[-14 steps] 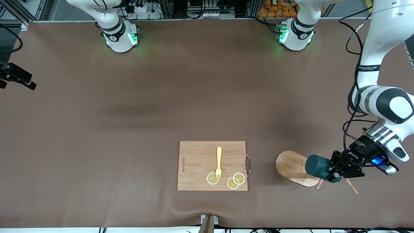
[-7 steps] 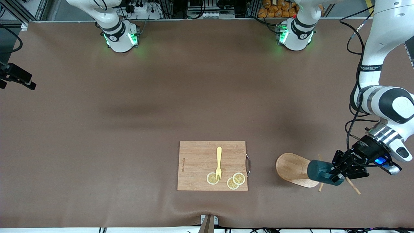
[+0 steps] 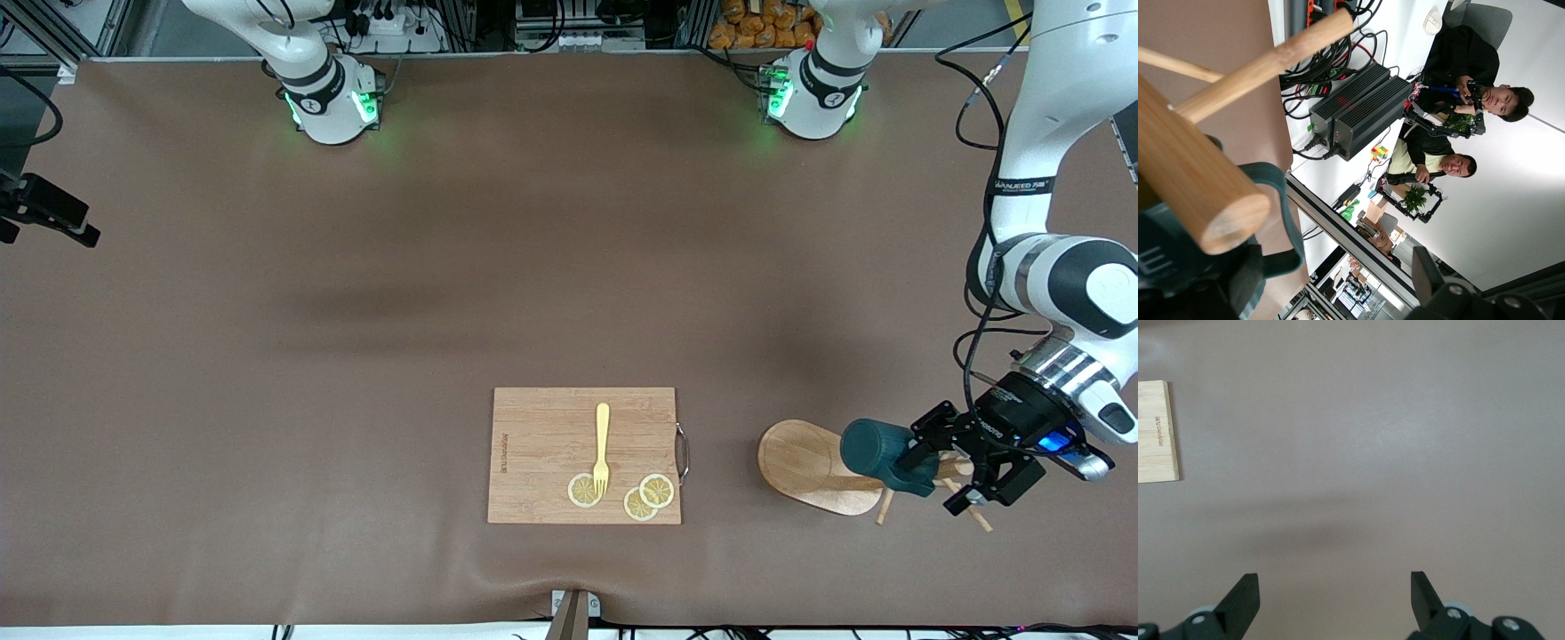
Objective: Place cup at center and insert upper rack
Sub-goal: 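Hang the mug handle onto a stand peg with the left gripper, then open the left gripper and release the mug on the stand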
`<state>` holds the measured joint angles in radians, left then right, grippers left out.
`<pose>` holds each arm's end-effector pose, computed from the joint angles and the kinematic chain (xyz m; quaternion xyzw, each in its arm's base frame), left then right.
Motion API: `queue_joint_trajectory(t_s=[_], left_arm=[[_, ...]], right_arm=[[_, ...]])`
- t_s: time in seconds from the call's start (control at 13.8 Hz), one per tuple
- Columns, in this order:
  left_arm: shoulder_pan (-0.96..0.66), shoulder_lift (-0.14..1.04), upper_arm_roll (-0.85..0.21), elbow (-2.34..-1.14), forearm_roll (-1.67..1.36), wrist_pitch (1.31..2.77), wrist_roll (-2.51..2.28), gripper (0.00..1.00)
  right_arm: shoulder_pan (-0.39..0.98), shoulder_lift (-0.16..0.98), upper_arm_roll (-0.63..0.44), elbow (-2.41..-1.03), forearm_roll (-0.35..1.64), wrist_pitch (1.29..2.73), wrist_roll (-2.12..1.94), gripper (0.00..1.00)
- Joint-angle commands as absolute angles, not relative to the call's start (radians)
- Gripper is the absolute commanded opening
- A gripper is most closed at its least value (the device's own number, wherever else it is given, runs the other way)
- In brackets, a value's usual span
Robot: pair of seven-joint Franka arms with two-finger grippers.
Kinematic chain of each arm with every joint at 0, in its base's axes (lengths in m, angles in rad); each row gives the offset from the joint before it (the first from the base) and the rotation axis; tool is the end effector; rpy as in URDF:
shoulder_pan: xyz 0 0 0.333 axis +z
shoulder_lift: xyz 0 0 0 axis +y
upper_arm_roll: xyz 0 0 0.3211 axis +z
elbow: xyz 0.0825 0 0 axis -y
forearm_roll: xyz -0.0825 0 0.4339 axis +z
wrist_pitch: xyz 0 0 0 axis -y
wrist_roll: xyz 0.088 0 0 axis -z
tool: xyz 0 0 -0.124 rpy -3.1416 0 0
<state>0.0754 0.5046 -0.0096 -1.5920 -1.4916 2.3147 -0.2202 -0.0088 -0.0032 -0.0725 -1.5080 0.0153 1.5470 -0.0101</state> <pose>0.7719 0.0203 0.3511 0.6638 0.5028 0.0368 0.5525 0.6003 -0.0470 0.6451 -0.9991 0.0352 -0.0214 0.0068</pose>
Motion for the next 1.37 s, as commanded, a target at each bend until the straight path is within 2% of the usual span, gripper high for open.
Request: queue_joint_trajectory(t_s=[0.0,0.29,0.58,0.87,1.08,1.3], left_arm=[[0.084,0.453,-0.014,-1.649,-1.455,2.322,-0.221,1.00],[0.103,0.399,-0.012,-1.675,-1.373,2.319,-0.222,1.00],[0.101,0.325,-0.012,-1.681,-1.122,2.326,-0.224,1.00],[0.091,0.264,-0.026,-1.683,-0.669,2.306,-0.330,1.00],[0.084,0.241,-0.067,-1.675,-0.372,2.220,-0.364,1.00],[0.086,0.193,-0.116,-1.675,-0.171,2.047,-0.350,1.00]], right_arm=[[-0.018,-0.017,-0.067,-1.517,0.015,1.543,-0.006,1.00],[-0.017,-0.017,-0.067,-1.517,0.015,1.543,-0.006,1.00],[-0.020,-0.017,-0.067,-1.519,0.015,1.543,-0.006,1.00],[-0.021,-0.015,-0.067,-1.517,0.015,1.543,-0.008,1.00],[-0.023,-0.015,-0.067,-1.517,0.015,1.543,-0.008,1.00],[-0.023,-0.015,-0.067,-1.517,0.017,1.543,-0.008,1.00]])
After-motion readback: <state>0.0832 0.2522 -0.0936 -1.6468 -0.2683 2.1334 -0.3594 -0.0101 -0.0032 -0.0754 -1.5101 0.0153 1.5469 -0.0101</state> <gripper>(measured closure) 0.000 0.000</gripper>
